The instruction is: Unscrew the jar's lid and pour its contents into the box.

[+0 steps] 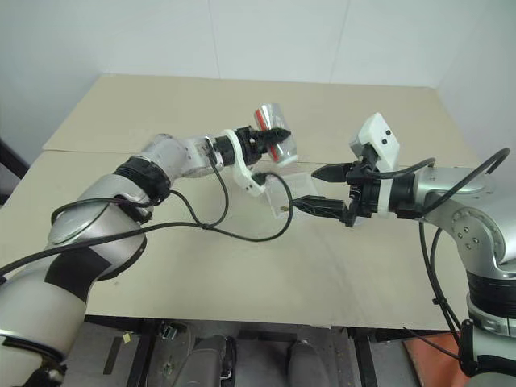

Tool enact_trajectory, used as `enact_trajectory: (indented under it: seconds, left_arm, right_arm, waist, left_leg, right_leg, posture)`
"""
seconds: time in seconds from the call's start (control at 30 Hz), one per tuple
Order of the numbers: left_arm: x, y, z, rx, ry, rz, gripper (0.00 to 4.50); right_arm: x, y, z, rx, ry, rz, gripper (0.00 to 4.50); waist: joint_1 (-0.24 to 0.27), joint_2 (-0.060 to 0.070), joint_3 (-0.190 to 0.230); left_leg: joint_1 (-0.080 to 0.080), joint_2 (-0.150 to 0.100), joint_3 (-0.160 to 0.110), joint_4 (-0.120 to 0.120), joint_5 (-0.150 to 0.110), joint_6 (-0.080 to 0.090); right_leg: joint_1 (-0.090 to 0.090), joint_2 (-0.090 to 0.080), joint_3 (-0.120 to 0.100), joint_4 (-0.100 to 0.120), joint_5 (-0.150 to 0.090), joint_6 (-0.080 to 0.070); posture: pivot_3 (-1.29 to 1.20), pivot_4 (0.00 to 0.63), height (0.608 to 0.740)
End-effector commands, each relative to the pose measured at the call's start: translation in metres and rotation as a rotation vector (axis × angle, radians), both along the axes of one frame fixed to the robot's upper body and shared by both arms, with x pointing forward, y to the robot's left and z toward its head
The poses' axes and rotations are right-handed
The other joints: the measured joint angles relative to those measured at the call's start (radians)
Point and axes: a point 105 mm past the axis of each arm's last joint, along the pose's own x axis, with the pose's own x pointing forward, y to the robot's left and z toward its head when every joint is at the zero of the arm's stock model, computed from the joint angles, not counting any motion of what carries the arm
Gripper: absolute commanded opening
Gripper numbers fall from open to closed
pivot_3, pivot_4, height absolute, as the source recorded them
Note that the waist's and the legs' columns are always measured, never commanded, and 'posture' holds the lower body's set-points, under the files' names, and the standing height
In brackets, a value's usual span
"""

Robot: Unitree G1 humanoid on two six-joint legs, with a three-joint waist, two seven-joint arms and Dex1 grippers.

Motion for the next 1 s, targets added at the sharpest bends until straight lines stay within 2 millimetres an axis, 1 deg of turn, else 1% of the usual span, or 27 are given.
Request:
enact_trajectory:
  seconds: [0.03,0.1,0.23,0.27,0.4,0.47,0.53,0.67,0.77,0.87,0.93,1.0]
  left_arm:
    - [0.007,0.028,0.022,-0.296,0.168,0.073,1.92]
    - [0.006,0.042,0.024,-0.419,0.235,0.077,1.92]
    - [0.006,0.066,0.017,-0.643,0.396,0.097,1.92]
    - [0.008,0.072,0.015,-0.727,0.455,0.111,1.92]
    - [0.016,0.101,0.009,-1.172,0.692,0.178,1.92]
    - [0.017,0.114,-0.001,-1.415,0.855,0.208,1.92]
    - [0.011,0.119,-0.014,-1.582,0.987,0.213,1.92]
    - [0.001,0.122,-0.032,-1.722,1.142,0.251,1.92]
    - [-0.003,0.118,-0.043,-1.755,1.206,0.251,1.92]
    - [-0.008,0.109,-0.053,-1.776,1.28,0.191,1.92]
    - [-0.015,0.099,-0.057,-1.745,1.269,0.088,1.92]
    - [-0.019,0.093,-0.063,-1.72,1.251,0.041,1.92]
  right_arm:
    - [-0.004,0.0,0.013,0.023,-0.066,0.011,4.47]
    - [-0.003,0.001,0.013,0.025,-0.075,0.017,4.47]
    - [0.0,0.003,0.014,0.033,-0.112,0.029,4.47]
    - [0.0,0.003,0.014,0.036,-0.13,0.034,4.47]
    - [0.001,0.004,0.012,0.039,-0.149,0.041,4.47]
    - [0.0,0.004,0.012,0.041,-0.153,0.043,4.47]
    - [0.0,0.004,0.012,0.036,-0.16,0.044,4.47]
    - [0.0,0.004,0.012,0.03,-0.168,0.045,4.47]
    - [0.0,0.004,0.012,0.026,-0.174,0.046,4.47]
    - [0.0,0.005,0.012,0.021,-0.179,0.049,4.47]
    - [0.0,0.006,0.013,0.022,-0.181,0.051,4.47]
    - [0.0,0.006,0.013,0.023,-0.182,0.052,4.47]
  waist:
    - [-0.009,0.0,0.0]
    - [-0.017,0.0,0.0]
    - [-0.022,0.0,0.0]
    - [-0.022,0.0,0.0]
    - [-0.021,0.0,0.0]
    - [-0.023,0.0,0.0]
    - [-0.026,0.001,0.0]
    - [-0.026,0.001,0.0]
    - [-0.025,0.001,0.0]
    - [-0.023,0.001,0.0]
    - [-0.023,0.001,-0.001]
    - [-0.023,0.001,-0.001]
  left_leg:
    - [0.0,0.0,0.0,0.0,0.0,0.0]
    - [0.0,0.001,0.0,0.0,0.0,0.0]
    - [0.0,0.001,0.0,0.002,0.0,0.0]
    - [0.0,0.001,-0.001,0.002,0.0,0.0]
    - [-0.001,0.002,-0.001,0.008,0.0,0.001]
    - [-0.002,0.002,-0.002,0.01,-0.001,0.001]
    - [-0.002,0.002,-0.002,0.01,-0.001,0.001]
    - [-0.001,0.002,-0.004,0.01,-0.001,0.001]
    - [0.0,0.001,-0.004,0.011,-0.001,0.001]
    - [0.001,0.001,-0.004,0.011,-0.001,0.001]
    - [0.001,0.001,-0.004,0.011,0.0,0.001]
    - [0.001,0.001,-0.004,0.011,0.0,0.001]
  right_leg:
    - [0.0,0.0,0.0,0.0,0.0,0.0]
    - [0.0,0.0,0.0,0.0,0.0,0.0]
    - [0.001,0.0,-0.001,0.002,0.0,0.0]
    - [0.001,0.0,-0.001,0.007,0.0,0.0]
    - [0.002,0.0,-0.002,0.008,0.0,0.0]
    - [0.003,0.0,-0.002,0.008,0.0,0.0]
    - [0.003,0.0,-0.002,0.009,0.0,0.001]
    - [0.003,0.001,-0.002,0.012,0.0,0.001]
    - [0.003,0.001,-0.002,0.012,0.0,0.001]
    - [0.004,0.0,-0.001,0.009,0.0,0.001]
    - [0.004,0.0,-0.001,0.009,0.0,0.001]
    - [0.004,0.0,-0.001,0.008,0.0,0.001]
  posture:
    - [0.0,0.15,0.74]
    - [0.0,0.15,0.74]
    - [0.0,0.15,0.74]
    - [0.0,0.15,0.74]
    - [0.0,0.15,0.74]
    - [0.0,0.15,0.74]
    - [0.0,0.15,0.74]
    - [0.0,0.15,0.74]
    - [0.0,0.15,0.74]
    - [0.0,0.15,0.74]
    - [0.0,0.15,0.74]
    - [0.0,0.15,0.74]
